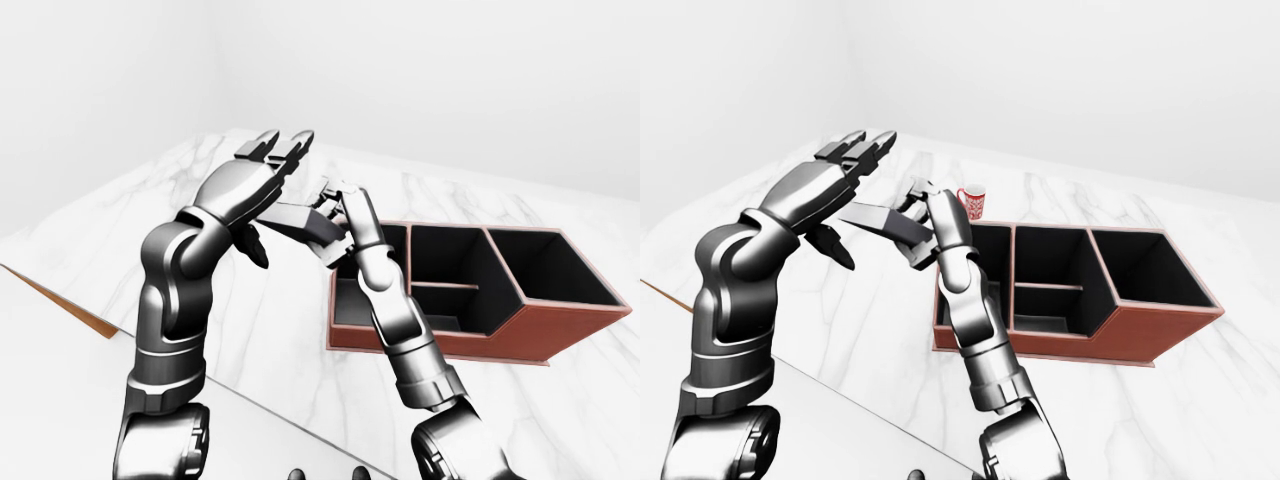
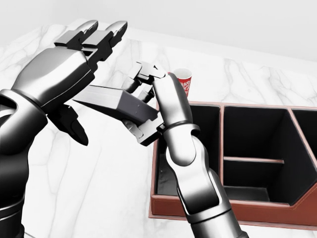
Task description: Pick up the book and place it in the right compartment of the caddy.
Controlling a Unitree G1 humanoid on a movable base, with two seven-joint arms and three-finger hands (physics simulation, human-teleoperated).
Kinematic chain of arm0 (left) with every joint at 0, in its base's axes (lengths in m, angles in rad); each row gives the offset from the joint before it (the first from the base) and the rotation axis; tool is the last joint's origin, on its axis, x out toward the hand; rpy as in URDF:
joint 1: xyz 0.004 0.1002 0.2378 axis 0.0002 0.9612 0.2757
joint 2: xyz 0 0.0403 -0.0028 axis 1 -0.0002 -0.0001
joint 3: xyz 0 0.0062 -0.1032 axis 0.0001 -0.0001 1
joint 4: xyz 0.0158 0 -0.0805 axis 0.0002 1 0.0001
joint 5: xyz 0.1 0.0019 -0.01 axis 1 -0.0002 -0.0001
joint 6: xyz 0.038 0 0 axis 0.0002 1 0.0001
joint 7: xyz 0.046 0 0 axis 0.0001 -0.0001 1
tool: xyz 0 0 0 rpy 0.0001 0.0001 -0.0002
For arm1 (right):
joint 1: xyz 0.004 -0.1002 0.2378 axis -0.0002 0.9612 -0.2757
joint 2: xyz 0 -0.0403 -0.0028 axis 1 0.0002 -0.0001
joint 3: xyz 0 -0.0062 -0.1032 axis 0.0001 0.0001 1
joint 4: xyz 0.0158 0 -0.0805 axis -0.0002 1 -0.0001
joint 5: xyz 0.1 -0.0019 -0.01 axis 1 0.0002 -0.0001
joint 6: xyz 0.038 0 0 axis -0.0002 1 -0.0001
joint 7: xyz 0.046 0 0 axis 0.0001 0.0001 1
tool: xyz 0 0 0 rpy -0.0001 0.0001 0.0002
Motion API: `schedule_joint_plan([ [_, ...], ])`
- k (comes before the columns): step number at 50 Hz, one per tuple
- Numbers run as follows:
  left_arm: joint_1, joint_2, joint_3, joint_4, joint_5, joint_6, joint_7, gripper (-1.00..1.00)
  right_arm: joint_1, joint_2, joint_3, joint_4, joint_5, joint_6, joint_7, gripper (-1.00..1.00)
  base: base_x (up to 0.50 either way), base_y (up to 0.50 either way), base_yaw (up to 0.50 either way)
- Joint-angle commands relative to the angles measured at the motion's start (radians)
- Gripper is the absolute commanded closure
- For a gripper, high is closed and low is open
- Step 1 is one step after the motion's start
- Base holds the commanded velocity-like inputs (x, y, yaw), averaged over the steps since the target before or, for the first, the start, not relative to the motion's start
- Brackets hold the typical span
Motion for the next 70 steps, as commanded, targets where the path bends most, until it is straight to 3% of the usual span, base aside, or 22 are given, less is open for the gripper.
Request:
schedule_joint_plan([
  [1,-0.005,0.003,0.004,-0.003,0.003,0.000,0.000,-1.00,-0.017,0.003,-0.004,-0.050,-0.010,0.000,-0.010,1.00,0.00,0.00,0.00],
  [24,-0.007,0.036,0.036,-0.064,-0.044,0.000,0.000,-1.00,-0.029,-0.016,-0.021,-0.009,0.011,0.000,-0.032,1.00,0.00,0.00,0.00],
  [30,-0.017,0.055,0.053,-0.100,-0.073,0.039,0.000,-1.00,-0.070,-0.023,-0.032,-0.056,0.015,0.000,-0.008,1.00,0.00,0.00,0.00],
  [43,-0.006,0.103,0.091,-0.118,-0.126,0.094,0.000,-1.00,-0.084,-0.044,-0.045,-0.034,0.044,0.000,-0.031,1.00,0.00,0.00,0.00],
  [46,0.004,0.107,0.100,-0.131,-0.148,0.119,0.000,-1.00,-0.084,-0.049,-0.049,-0.019,0.050,0.000,-0.039,1.00,0.00,0.00,0.00],
  [49,0.015,0.099,0.107,-0.160,-0.181,0.169,0.000,-1.00,-0.089,-0.054,-0.053,-0.011,0.055,0.000,-0.043,1.00,0.00,0.00,0.00],
  [50,0.017,0.098,0.106,-0.167,-0.191,0.175,0.000,-1.00,-0.117,-0.056,-0.058,-0.051,0.051,0.000,-0.019,1.00,0.00,0.00,0.00],
  [54,0.037,0.082,0.110,-0.209,-0.247,0.175,0.000,-1.00,-0.108,-0.065,-0.063,-0.030,0.061,0.000,-0.033,1.00,0.00,0.00,0.00],
  [62,0.035,0.100,0.123,-0.203,-0.327,0.175,0.000,-1.00,-0.138,-0.087,-0.078,-0.028,0.085,0.000,-0.040,1.00,0.00,0.00,0.00],
  [70,0.116,0.102,0.150,-0.203,-0.395,0.175,0.001,-1.00,-0.190,-0.107,-0.092,-0.053,0.097,0.000,-0.026,1.00,0.00,0.00,0.00],
])
